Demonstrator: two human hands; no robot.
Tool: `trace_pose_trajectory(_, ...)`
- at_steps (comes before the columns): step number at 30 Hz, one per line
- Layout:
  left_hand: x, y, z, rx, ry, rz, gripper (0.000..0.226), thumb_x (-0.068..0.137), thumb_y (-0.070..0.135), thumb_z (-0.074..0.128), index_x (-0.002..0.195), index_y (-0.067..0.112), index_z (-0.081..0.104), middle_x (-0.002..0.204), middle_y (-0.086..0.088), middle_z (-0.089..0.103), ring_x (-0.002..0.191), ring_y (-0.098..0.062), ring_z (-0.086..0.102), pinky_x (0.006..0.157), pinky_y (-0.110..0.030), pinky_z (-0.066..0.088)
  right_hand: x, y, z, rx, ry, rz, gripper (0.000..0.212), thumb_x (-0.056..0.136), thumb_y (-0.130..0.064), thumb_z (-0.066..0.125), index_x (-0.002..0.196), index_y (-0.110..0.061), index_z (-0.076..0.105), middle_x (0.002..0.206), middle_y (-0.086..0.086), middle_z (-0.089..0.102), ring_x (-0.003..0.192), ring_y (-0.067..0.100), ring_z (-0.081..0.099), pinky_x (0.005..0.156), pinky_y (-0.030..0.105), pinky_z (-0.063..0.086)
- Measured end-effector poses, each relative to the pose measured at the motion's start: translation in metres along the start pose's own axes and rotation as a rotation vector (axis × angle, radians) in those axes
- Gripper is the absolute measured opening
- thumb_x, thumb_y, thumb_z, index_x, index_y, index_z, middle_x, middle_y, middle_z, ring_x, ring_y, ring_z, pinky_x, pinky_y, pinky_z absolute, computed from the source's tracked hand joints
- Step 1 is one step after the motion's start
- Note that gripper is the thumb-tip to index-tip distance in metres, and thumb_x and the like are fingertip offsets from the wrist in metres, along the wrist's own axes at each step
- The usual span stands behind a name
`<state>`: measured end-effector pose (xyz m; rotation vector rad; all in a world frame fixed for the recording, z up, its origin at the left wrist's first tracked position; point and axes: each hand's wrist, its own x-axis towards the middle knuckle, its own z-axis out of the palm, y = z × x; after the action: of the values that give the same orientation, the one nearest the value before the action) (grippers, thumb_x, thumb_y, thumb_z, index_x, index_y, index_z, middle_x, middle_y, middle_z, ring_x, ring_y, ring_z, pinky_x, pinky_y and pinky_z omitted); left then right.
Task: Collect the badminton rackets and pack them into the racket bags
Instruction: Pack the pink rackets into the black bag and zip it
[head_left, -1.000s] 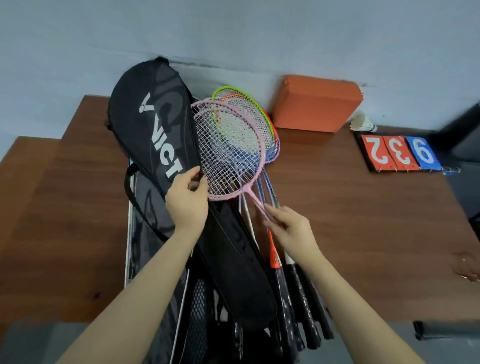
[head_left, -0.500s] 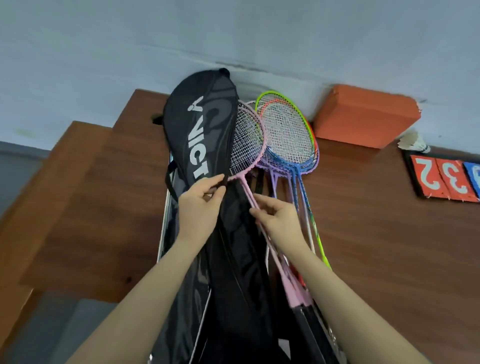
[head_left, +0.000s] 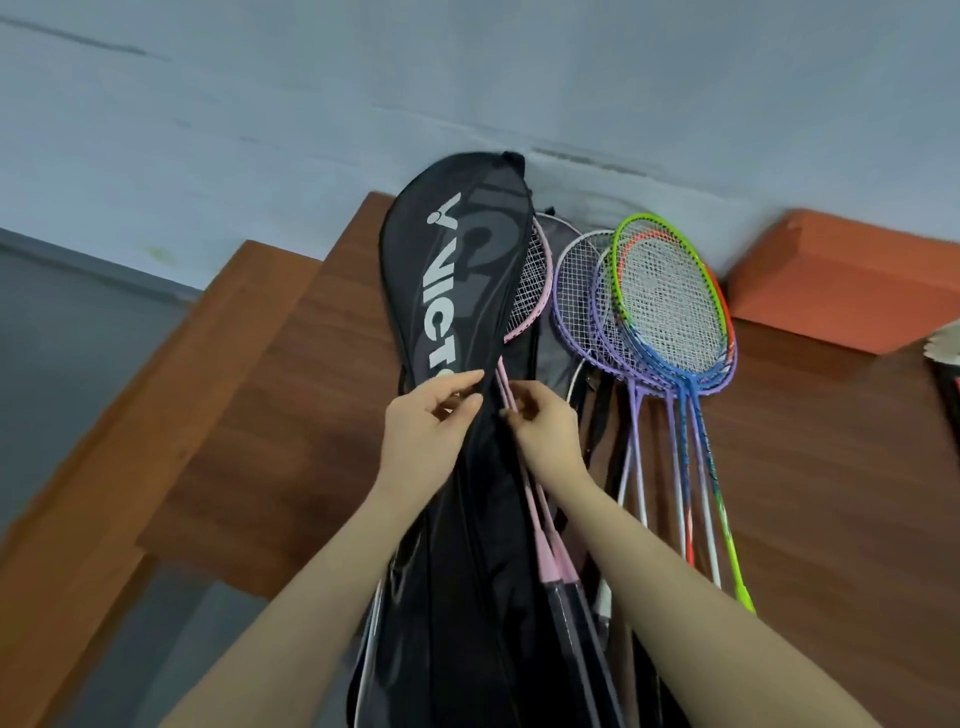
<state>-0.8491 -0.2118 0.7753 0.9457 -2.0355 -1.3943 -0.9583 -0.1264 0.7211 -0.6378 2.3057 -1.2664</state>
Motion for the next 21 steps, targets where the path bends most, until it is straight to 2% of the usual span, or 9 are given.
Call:
trace_pose_trajectory(3,0.001,-0.012,0.002,0.018,0.021,-0.016,0.025,0.084,0.005,0.064,0.106,0.016,0.070,0.085,0.014,0.065,0.074,0.010,0.057,0.072,-0.004,0.041,0.003,0.007,-0.002,-0.179,-0.105,-0.067,0.038,0.080,-0.006,0.066,0.118,-0.010,0.063,0.101,0.007,0.064,0.095,0.021,0.058,0.083,0.026,0.042)
trace_pose_trajectory(6,-0.003,-0.023,0.010,0.055,-0.001,-0.001,0.026,0.083,0.006,0.064,0.107,0.014,0.068,0.085,0.009,0.063,0.076,0.006,0.056,0.072,-0.006,0.043,-0.005,0.018,-0.012,-0.249,-0.139,-0.088,0.040,0.080,-0.010,0.068,0.120,-0.011,0.062,0.101,0.009,0.058,0.097,0.022,0.055,0.085,0.024,0.040)
trace_pose_trajectory(8,-0.008,-0.026,0.018,0.154,-0.063,0.036,0.029,0.084,0.009,0.063,0.112,0.014,0.065,0.094,0.006,0.062,0.085,0.000,0.056,0.082,-0.018,0.046,-0.022,0.025,-0.022,-0.245,-0.127,-0.074,0.039,0.081,-0.011,0.068,0.119,-0.010,0.062,0.099,0.004,0.056,0.094,0.018,0.055,0.082,0.017,0.037)
trace_pose_trajectory(10,-0.015,-0.028,0.024,0.271,-0.143,0.096,0.039,0.083,0.011,0.063,0.121,0.013,0.059,0.109,0.000,0.058,0.102,-0.013,0.054,0.091,-0.030,0.045,-0.044,0.032,-0.033,-0.222,-0.109,-0.053,0.035,0.082,-0.012,0.068,0.117,-0.010,0.063,0.095,0.000,0.055,0.086,0.012,0.054,0.076,0.010,0.036)
trace_pose_trajectory(13,-0.040,-0.031,0.026,0.445,-0.221,0.134,0.059,0.080,0.017,0.065,0.135,0.012,0.043,0.120,-0.006,0.049,0.114,-0.023,0.045,0.097,-0.034,0.039,-0.082,0.043,-0.048,-0.164,-0.117,-0.011,0.033,0.084,-0.010,0.067,0.116,-0.013,0.063,0.093,0.002,0.059,0.079,0.007,0.054,0.072,0.004,0.038)
trace_pose_trajectory(17,-0.086,-0.036,0.021,0.603,-0.183,0.128,0.075,0.076,0.028,0.068,0.140,0.012,0.032,0.122,-0.013,0.045,0.111,-0.030,0.043,0.093,-0.039,0.038,-0.122,0.058,-0.061,-0.169,-0.136,0.022,0.031,0.085,-0.015,0.066,0.115,-0.018,0.064,0.095,-0.003,0.063,0.084,0.005,0.057,0.075,0.009,0.041)
trace_pose_trajectory(21,-0.130,-0.035,0.022,0.722,-0.179,0.092,0.082,0.075,0.035,0.068,0.141,0.012,0.027,0.121,-0.013,0.043,0.107,-0.031,0.043,0.091,-0.039,0.038,-0.149,0.070,-0.067,-0.212,-0.170,0.010,0.033,0.081,-0.022,0.068,0.113,-0.023,0.064,0.091,-0.009,0.064,0.082,0.008,0.058,0.077,0.026,0.048)
